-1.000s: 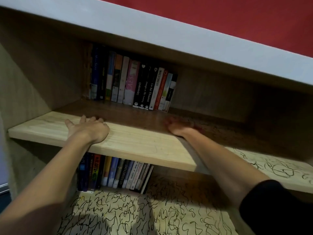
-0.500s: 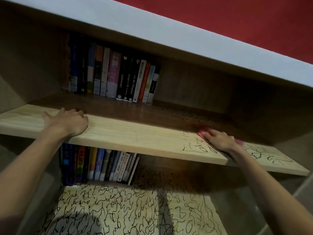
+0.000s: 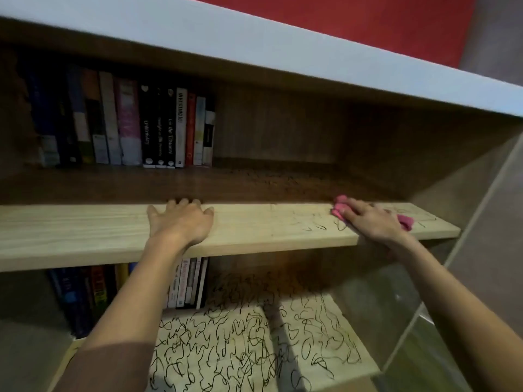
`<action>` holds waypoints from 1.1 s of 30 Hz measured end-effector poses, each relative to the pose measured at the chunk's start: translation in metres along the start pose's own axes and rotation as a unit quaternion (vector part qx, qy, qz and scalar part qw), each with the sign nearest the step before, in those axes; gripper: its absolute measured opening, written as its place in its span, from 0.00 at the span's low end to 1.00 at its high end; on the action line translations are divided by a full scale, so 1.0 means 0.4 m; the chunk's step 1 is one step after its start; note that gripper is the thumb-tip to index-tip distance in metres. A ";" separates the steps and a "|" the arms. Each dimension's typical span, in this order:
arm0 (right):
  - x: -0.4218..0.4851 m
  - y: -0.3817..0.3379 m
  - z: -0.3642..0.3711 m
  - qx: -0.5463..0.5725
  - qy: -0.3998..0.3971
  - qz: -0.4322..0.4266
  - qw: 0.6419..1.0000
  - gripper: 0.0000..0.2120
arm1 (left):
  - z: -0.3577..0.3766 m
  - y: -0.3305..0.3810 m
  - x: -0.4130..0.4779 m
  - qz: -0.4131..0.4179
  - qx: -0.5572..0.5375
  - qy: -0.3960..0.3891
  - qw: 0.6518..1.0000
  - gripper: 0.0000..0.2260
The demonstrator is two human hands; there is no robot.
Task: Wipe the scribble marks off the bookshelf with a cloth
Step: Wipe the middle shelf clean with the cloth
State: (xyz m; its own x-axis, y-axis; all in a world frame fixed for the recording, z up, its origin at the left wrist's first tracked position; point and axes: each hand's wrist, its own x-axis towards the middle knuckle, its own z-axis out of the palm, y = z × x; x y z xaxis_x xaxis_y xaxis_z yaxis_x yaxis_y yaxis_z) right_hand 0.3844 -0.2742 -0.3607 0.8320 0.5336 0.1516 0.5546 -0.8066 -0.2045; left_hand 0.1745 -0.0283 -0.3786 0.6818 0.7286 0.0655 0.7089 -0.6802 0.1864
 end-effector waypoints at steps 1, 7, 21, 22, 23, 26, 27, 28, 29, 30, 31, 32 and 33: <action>0.011 0.006 0.006 0.002 0.012 0.042 0.999 0.23 | -0.003 0.003 0.003 0.000 0.006 -0.004 1.000 0.24; -0.122 -0.318 0.114 0.030 0.067 -0.129 0.989 0.20 | -0.003 0.008 0.015 -0.012 0.013 -0.022 1.000 0.25; -0.070 -0.049 0.065 0.051 0.126 0.127 0.983 0.18 | 0.002 0.007 -0.004 -0.020 0.002 -0.030 0.999 0.24; -0.094 -0.124 0.091 0.044 0.127 0.081 0.988 0.19 | 0.004 0.005 0.001 -0.021 0.004 -0.027 0.999 0.24; -0.124 -0.199 0.119 0.047 0.136 0.013 0.989 0.19 | 0.004 0.003 0.006 -0.020 0.006 -0.024 0.999 0.24; -0.215 -0.315 0.136 0.063 0.144 -0.168 0.973 0.19 | 0.001 -0.002 0.000 -0.018 0.009 -0.029 0.999 0.25; -0.215 -0.300 0.118 0.061 0.126 -0.197 0.970 0.20 | 0.002 -0.002 -0.002 -0.018 0.011 -0.030 0.999 0.25; -0.206 -0.267 0.096 0.064 0.107 -0.207 0.970 0.20 | 0.002 -0.003 -0.002 -0.018 0.011 -0.031 0.999 0.25; -0.188 -0.218 0.079 0.072 0.089 -0.194 0.974 0.19 | 0.001 -0.005 0.000 -0.017 0.008 -0.032 0.999 0.25; -0.159 -0.155 0.067 0.072 0.082 -0.159 0.981 0.19 | -0.002 -0.005 0.001 -0.016 0.004 -0.035 0.999 0.24; -0.127 -0.078 0.054 0.064 0.081 -0.107 0.989 0.19 | -0.002 -0.005 -0.002 -0.015 0.003 -0.040 0.999 0.24; -0.098 -0.001 0.040 0.055 0.086 -0.044 0.994 0.19 | 0.000 -0.002 -0.003 -0.014 0.006 -0.042 0.999 0.24; -0.073 0.061 0.024 0.054 0.090 0.025 0.994 0.20 | 0.002 -0.002 -0.004 -0.016 0.012 -0.042 0.999 0.24</action>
State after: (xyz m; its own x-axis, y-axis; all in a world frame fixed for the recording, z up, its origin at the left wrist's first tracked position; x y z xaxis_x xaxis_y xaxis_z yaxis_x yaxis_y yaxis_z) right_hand 0.3738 -0.3070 -0.3793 0.8477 0.4320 0.3078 0.5195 -0.7933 -0.3173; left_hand 0.1729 -0.0289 -0.3798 0.6713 0.7408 -0.0230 0.7335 -0.6596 0.1640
